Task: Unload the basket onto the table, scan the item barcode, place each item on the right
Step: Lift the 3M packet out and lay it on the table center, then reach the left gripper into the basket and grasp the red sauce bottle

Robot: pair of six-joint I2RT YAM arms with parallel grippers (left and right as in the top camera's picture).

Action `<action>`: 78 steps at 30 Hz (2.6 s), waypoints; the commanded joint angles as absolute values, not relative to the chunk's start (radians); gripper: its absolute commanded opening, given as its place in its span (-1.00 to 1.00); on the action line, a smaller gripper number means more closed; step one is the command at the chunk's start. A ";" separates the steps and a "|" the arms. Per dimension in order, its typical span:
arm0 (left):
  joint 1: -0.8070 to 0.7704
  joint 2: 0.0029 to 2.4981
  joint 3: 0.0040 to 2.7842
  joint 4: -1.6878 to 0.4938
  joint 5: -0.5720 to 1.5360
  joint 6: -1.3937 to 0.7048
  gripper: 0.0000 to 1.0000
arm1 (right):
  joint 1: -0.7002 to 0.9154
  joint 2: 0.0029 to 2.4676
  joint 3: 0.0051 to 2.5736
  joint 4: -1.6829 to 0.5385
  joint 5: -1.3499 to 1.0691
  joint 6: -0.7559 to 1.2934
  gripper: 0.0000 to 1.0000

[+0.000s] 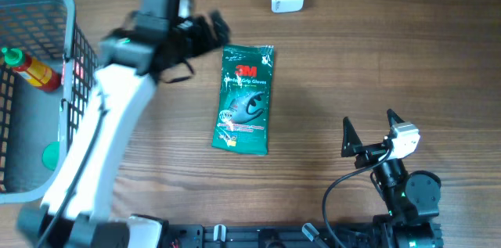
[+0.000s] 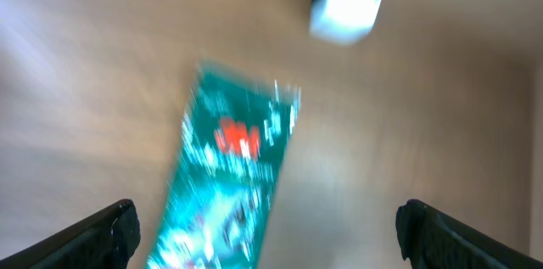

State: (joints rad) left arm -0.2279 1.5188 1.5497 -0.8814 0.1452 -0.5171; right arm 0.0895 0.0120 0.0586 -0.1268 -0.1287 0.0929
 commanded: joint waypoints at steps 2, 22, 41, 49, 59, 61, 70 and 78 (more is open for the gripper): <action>-0.076 1.361 1.637 -0.883 0.014 -0.381 1.00 | 0.093 0.011 0.059 -0.122 -0.112 0.107 0.99; 0.604 1.415 1.647 -1.036 -0.234 -0.434 1.00 | 0.093 0.011 0.059 -0.122 -0.112 0.107 0.99; 0.620 1.834 1.647 -0.719 -0.208 -0.397 1.00 | 0.093 0.011 0.059 -0.122 -0.112 0.107 0.99; 0.620 1.925 1.647 -0.637 -0.172 -0.397 1.00 | 0.093 0.011 0.059 -0.122 -0.112 0.107 0.99; 0.620 1.979 1.648 -0.653 -0.147 -0.396 -0.04 | 0.093 0.011 0.059 -0.122 -0.112 0.107 0.99; 0.620 1.960 1.650 -0.653 -0.147 -0.396 -0.14 | 0.093 0.011 0.059 -0.122 -0.112 0.107 0.99; 0.620 1.716 1.678 -0.634 -0.150 -0.397 -0.15 | 0.093 0.013 0.059 -0.122 -0.112 0.107 0.99; 0.609 1.387 1.689 -0.655 -0.088 -0.404 -0.14 | 0.093 0.014 0.059 -0.122 -0.112 0.107 1.00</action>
State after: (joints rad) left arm 0.6163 1.5513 1.6562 -0.6487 -0.1467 -0.3985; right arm 0.0895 0.0120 0.0586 -0.1268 -0.1287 0.0929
